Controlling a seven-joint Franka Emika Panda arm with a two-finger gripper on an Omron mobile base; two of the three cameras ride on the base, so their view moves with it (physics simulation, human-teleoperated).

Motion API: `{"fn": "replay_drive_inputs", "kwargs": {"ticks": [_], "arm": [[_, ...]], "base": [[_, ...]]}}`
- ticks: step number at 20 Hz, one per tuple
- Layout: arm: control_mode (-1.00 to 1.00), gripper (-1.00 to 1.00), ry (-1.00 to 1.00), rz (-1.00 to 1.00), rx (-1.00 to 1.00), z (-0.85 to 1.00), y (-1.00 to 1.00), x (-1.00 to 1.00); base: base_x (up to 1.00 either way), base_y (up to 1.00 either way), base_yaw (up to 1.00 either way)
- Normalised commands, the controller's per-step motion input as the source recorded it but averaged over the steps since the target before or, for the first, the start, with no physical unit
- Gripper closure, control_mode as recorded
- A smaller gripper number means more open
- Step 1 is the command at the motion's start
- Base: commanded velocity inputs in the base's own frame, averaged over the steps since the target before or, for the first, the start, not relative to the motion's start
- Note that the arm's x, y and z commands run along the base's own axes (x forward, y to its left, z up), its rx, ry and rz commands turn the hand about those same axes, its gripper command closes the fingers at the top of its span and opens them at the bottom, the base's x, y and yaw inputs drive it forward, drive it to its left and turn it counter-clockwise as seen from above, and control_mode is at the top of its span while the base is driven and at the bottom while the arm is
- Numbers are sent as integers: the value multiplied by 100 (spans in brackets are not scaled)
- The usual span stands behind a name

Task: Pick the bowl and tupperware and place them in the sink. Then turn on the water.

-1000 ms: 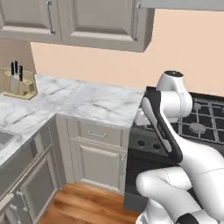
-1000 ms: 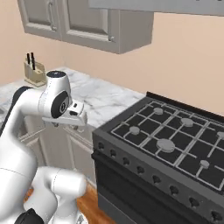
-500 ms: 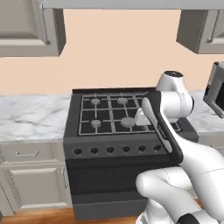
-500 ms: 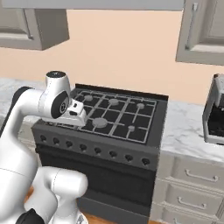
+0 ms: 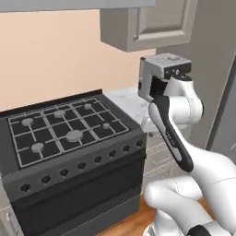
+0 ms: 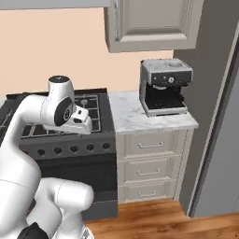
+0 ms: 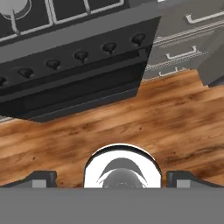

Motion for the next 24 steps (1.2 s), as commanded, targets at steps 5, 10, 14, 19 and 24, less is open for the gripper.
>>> {"fn": "replay_drive_inputs", "kwargs": {"ticks": [5,10,14,19,24], "arm": [[100,-100,0,0,0,0,0,0],[100,-100,0,0,0,0,0,0],[100,-100,0,0,0,0,0,0],[100,-100,0,0,0,0,0,0],[100,-100,0,0,0,0,0,0]], "base": [[-19,-8,-77],[-20,-17,-76],[-16,-21,-77],[-3,-21,-71],[7,-9,-62]]}}
